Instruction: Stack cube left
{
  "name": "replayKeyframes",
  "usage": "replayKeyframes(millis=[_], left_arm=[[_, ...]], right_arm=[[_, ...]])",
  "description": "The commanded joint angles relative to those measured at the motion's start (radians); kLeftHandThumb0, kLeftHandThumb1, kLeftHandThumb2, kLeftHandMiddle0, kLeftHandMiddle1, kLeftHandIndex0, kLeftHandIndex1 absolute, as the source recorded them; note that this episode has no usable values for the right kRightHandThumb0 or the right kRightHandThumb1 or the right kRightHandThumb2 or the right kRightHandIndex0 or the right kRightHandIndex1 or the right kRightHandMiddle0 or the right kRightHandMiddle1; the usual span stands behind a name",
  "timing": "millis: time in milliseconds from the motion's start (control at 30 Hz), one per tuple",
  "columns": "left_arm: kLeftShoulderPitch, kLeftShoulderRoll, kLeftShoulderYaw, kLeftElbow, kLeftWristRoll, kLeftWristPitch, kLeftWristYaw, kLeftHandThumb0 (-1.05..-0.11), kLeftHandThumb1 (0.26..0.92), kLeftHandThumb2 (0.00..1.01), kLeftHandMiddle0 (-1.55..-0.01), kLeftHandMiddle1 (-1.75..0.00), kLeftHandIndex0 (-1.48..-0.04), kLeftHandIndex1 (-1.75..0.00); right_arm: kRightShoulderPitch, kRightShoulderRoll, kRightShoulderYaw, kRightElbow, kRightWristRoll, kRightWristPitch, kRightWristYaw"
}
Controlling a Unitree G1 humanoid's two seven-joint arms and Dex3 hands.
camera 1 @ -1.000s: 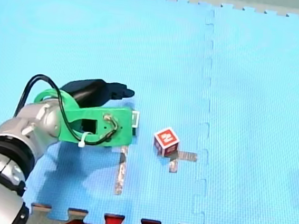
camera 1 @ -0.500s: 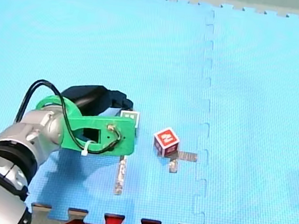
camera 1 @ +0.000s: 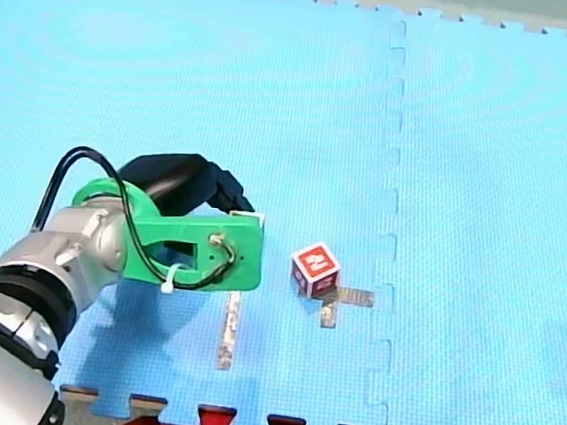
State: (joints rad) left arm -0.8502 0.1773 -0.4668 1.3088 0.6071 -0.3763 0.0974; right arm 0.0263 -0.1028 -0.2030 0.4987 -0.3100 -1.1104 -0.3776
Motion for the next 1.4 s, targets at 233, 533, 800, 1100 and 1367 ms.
replayKeyframes(millis=[233, 533, 800, 1100, 1367], left_arm=[[0.008, 0.009, 0.016, 0.005, -0.016, -0.008, -0.003, -0.399, 0.778, 0.0, -1.02, -1.75, -1.3, -0.08], [0.004, 0.004, 0.045, 0.007, -0.042, -0.018, -0.015, -0.387, 0.77, 0.0, -1.02, -1.75, -1.32, -0.08], [-0.013, 0.021, 0.07, -0.022, -0.066, -0.135, -0.008, -0.394, 0.765, 0.0, -1.0, -1.75, -1.32, -0.08], [-0.027, 0.039, 0.068, -0.032, -0.056, -0.187, 0.03, -0.439, 0.762, 0.0, -0.95, -1.75, -1.29, -0.04], [-0.031, 0.05, 0.067, -0.043, -0.047, -0.209, 0.053, -0.454, 0.761, 0.0, -0.93, -1.75, -1.29, -0.03]], right_arm=[[-0.011, 0.001, 0.0, 0.009, -0.01, 0.001, -0.012], [-0.032, -0.002, 0.007, 0.058, -0.01, -0.026, -0.021], [-0.047, -0.007, 0.006, 0.092, -0.022, -0.044, -0.033], [-0.061, -0.012, 0.011, 0.13, -0.017, -0.069, -0.032], [-0.065, -0.01, 0.015, 0.143, -0.017, -0.078, -0.032]])
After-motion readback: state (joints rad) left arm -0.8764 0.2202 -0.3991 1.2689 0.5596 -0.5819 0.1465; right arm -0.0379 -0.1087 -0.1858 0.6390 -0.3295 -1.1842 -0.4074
